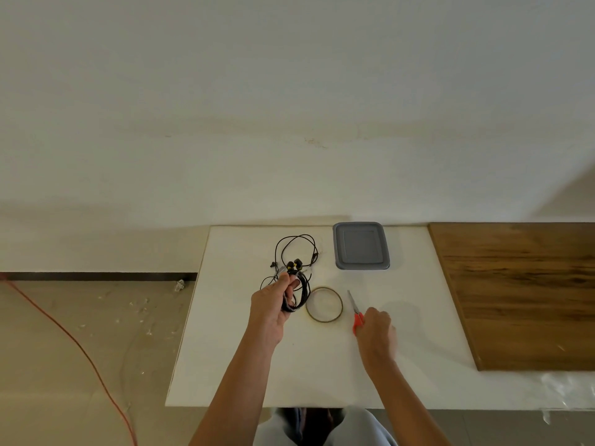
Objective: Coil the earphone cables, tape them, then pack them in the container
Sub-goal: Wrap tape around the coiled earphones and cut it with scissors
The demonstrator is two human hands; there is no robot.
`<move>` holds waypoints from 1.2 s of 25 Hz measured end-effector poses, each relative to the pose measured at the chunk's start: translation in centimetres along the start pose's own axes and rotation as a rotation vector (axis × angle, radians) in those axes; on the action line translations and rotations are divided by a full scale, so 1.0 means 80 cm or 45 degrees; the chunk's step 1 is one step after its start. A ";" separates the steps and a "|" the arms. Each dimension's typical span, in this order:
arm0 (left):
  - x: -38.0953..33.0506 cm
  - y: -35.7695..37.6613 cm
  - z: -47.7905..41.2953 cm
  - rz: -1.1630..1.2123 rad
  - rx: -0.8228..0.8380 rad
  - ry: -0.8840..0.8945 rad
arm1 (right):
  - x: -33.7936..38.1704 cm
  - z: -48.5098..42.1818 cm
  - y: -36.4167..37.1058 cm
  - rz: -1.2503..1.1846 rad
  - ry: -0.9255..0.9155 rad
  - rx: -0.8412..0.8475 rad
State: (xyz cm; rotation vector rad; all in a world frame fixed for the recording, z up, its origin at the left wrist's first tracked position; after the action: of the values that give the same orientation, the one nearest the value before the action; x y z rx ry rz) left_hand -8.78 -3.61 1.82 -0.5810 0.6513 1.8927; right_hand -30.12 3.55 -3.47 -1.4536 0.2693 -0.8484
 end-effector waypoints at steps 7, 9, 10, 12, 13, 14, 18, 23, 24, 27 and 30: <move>-0.005 0.001 0.005 -0.021 0.031 0.001 | 0.030 -0.002 0.008 0.006 -0.078 0.039; -0.006 0.000 0.007 -0.032 0.037 0.000 | 0.035 0.003 0.008 -0.034 -0.054 0.072; -0.007 0.000 0.009 -0.041 0.043 0.002 | 0.035 0.004 0.007 -0.071 -0.036 0.098; -0.010 0.000 0.014 -0.075 0.061 0.010 | 0.041 0.008 -0.007 -0.231 -0.041 0.094; -0.013 0.000 0.018 -0.098 0.067 0.018 | 0.047 0.012 -0.022 -0.427 -0.029 0.058; -0.016 0.001 0.021 -0.123 0.069 0.028 | 0.057 0.018 -0.039 -0.693 0.009 0.026; -0.031 0.004 0.045 -0.194 0.089 0.070 | 0.120 0.047 -0.100 -1.293 -0.046 0.149; -0.058 0.008 0.088 -0.260 0.146 0.207 | 0.152 0.063 -0.151 -1.270 -0.201 0.130; -0.063 0.008 0.095 -0.253 0.153 0.228 | 0.153 0.066 -0.159 -1.292 -0.208 0.115; -0.072 0.008 0.113 -0.239 0.191 0.268 | 0.153 0.074 -0.174 -1.343 -0.160 0.061; -0.074 0.007 0.124 -0.222 0.188 0.274 | 0.154 0.080 -0.186 -1.327 -0.157 -0.017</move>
State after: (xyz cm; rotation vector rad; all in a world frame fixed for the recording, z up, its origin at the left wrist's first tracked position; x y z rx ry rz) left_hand -8.13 -1.08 13.11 -0.7277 0.8435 1.6181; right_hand -22.60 2.02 15.34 -1.6324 -0.6438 -1.5612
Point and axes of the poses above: each hand's wrist, its own z-axis away from the middle knuckle, its own y-axis out of the palm, x = y × z, the point moved 7 cm from there along -z, towards the middle knuckle, and after that the axes turned 7 degrees about -x, right-handed, at the moved point
